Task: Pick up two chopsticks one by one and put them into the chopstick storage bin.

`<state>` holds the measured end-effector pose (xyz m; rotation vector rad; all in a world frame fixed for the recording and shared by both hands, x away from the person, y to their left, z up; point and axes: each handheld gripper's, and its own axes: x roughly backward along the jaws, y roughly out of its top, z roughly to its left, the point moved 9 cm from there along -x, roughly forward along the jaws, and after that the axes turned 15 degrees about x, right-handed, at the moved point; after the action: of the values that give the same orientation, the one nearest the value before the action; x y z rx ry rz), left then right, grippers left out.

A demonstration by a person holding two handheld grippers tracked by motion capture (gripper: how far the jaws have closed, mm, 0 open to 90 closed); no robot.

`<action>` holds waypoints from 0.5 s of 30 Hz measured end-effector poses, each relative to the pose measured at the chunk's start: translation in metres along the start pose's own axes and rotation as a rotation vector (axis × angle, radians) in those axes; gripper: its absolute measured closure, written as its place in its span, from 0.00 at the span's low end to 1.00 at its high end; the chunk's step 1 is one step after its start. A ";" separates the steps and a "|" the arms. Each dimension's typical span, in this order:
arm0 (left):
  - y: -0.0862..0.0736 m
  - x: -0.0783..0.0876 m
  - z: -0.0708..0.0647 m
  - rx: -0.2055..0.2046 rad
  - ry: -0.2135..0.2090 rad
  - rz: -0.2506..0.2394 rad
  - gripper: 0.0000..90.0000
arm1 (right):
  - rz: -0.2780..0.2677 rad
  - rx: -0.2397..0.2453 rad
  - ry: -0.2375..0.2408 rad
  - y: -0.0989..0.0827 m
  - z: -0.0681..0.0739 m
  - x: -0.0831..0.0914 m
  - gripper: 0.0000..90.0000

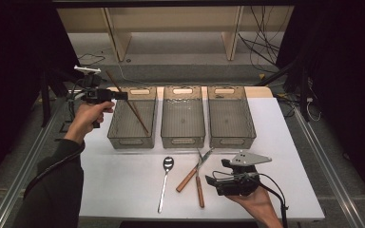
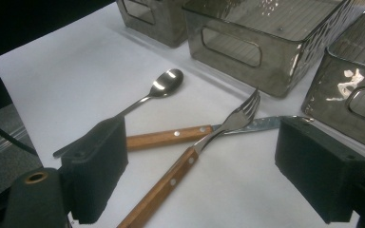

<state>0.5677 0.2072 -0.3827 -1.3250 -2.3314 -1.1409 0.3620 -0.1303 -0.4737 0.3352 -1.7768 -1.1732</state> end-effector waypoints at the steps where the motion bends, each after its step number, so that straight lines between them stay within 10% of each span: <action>1: -0.001 -0.002 0.002 0.007 0.000 0.004 0.93 | 0.000 -0.001 0.001 0.000 0.000 0.000 0.21; 15: -0.017 -0.026 0.019 0.037 0.029 0.072 0.93 | 0.005 -0.003 0.010 -0.001 0.001 -0.001 0.22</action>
<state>0.5721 0.1993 -0.4181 -1.3585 -2.2549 -1.0823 0.3612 -0.1302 -0.4753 0.3339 -1.7659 -1.1689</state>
